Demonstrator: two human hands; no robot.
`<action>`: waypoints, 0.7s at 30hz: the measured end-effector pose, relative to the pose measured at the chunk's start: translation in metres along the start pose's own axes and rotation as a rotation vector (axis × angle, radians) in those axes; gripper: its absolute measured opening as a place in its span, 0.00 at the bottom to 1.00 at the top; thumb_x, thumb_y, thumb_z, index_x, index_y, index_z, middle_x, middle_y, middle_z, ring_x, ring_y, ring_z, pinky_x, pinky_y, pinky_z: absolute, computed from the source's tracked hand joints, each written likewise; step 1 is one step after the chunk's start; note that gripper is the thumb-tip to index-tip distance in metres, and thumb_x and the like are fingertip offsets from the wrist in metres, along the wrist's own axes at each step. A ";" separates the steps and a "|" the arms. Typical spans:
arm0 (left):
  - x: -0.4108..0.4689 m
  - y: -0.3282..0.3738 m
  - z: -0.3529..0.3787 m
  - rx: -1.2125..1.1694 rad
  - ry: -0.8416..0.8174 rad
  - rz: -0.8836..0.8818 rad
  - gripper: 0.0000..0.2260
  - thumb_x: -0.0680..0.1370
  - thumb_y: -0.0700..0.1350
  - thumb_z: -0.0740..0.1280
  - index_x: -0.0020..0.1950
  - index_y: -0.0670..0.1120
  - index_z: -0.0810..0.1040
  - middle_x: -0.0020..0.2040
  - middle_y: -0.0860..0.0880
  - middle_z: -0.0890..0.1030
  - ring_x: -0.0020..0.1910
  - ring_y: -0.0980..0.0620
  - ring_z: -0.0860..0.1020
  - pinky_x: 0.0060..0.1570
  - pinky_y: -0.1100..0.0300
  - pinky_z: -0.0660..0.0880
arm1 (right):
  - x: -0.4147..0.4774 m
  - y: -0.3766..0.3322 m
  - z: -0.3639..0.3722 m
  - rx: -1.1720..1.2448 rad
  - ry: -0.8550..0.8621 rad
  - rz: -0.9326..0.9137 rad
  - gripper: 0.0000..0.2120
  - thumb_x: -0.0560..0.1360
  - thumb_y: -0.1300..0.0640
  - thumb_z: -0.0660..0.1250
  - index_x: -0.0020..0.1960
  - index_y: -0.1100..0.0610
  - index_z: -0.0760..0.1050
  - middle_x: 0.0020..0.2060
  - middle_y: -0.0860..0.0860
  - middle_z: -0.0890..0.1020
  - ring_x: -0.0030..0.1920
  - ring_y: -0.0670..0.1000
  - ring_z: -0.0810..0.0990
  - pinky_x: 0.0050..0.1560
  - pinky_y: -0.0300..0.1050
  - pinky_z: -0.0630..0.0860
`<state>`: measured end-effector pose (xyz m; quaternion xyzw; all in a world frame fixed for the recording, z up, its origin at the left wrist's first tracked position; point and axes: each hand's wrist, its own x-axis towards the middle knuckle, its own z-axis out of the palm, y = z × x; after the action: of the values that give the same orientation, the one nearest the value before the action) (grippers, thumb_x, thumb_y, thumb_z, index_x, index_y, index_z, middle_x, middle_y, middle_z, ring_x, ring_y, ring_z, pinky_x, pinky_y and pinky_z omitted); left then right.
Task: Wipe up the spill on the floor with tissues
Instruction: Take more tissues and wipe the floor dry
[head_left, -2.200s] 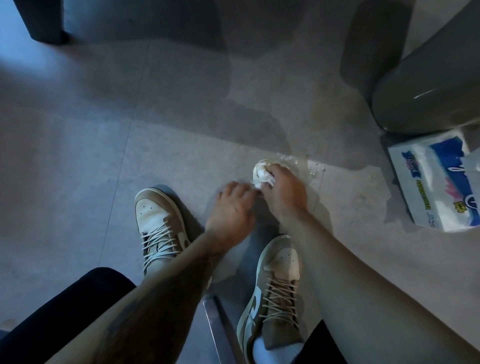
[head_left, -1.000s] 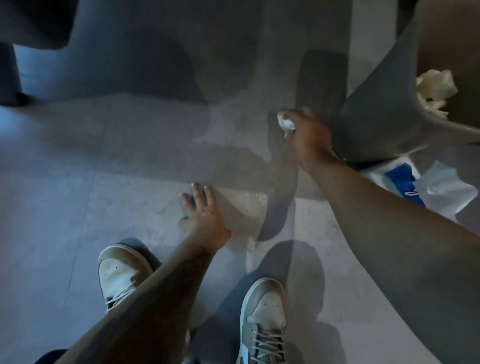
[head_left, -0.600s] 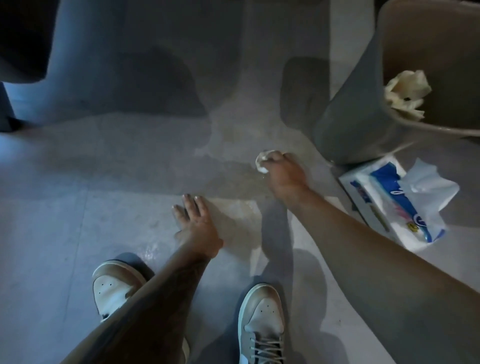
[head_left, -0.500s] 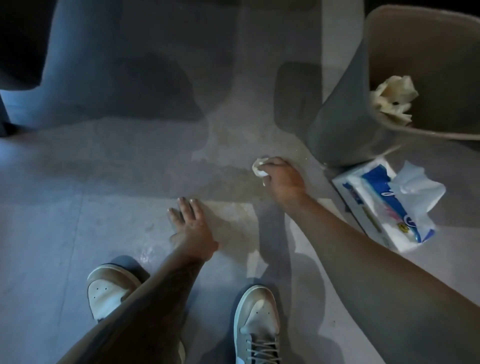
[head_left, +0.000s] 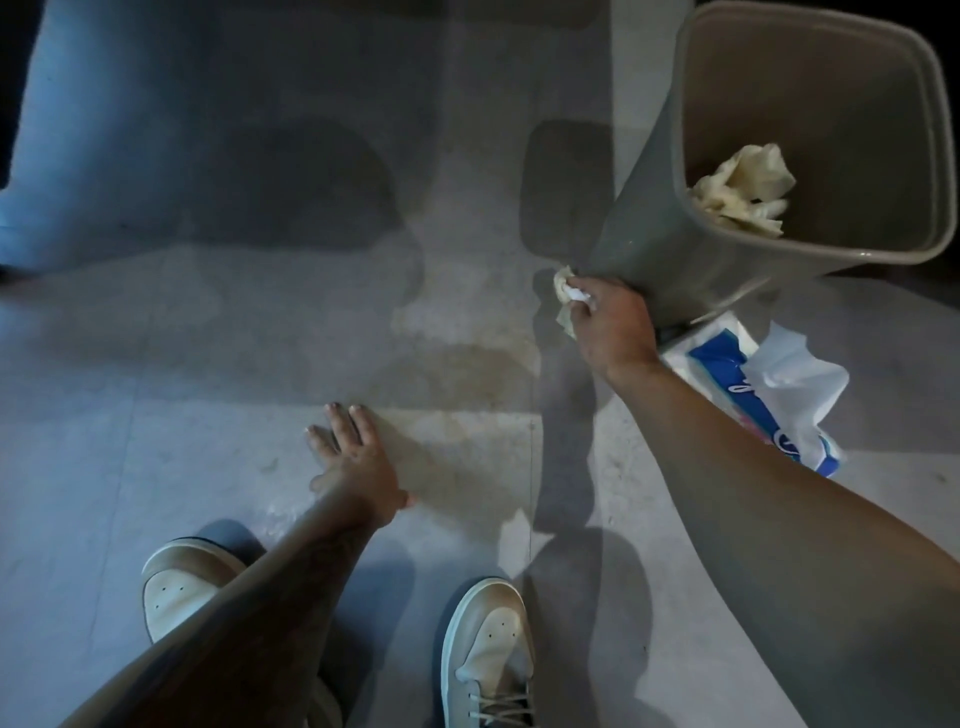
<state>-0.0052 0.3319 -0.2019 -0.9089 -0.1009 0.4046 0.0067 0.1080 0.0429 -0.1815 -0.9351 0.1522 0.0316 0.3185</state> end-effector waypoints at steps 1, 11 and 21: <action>0.000 0.001 0.000 0.000 0.002 -0.005 0.63 0.67 0.63 0.76 0.78 0.41 0.31 0.79 0.40 0.32 0.77 0.30 0.39 0.66 0.38 0.68 | 0.003 0.000 -0.002 0.005 0.014 -0.008 0.17 0.75 0.62 0.64 0.62 0.55 0.81 0.60 0.54 0.81 0.59 0.54 0.79 0.63 0.40 0.70; -0.003 0.001 -0.001 -0.016 -0.002 -0.008 0.62 0.67 0.61 0.77 0.78 0.42 0.31 0.79 0.41 0.32 0.78 0.32 0.39 0.68 0.38 0.66 | 0.032 0.006 0.019 -0.383 -0.184 -0.026 0.22 0.75 0.62 0.62 0.69 0.56 0.72 0.71 0.57 0.68 0.68 0.62 0.69 0.67 0.50 0.67; -0.002 -0.005 0.002 -0.051 0.004 0.048 0.61 0.68 0.62 0.75 0.78 0.41 0.31 0.78 0.39 0.32 0.77 0.30 0.38 0.69 0.38 0.64 | -0.055 -0.016 0.055 -0.385 -0.496 -0.294 0.21 0.77 0.61 0.61 0.69 0.53 0.73 0.72 0.52 0.69 0.71 0.56 0.64 0.67 0.46 0.66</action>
<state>-0.0084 0.3368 -0.2012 -0.9117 -0.0893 0.4002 -0.0258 0.0627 0.1026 -0.2073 -0.9538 -0.0748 0.2397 0.1649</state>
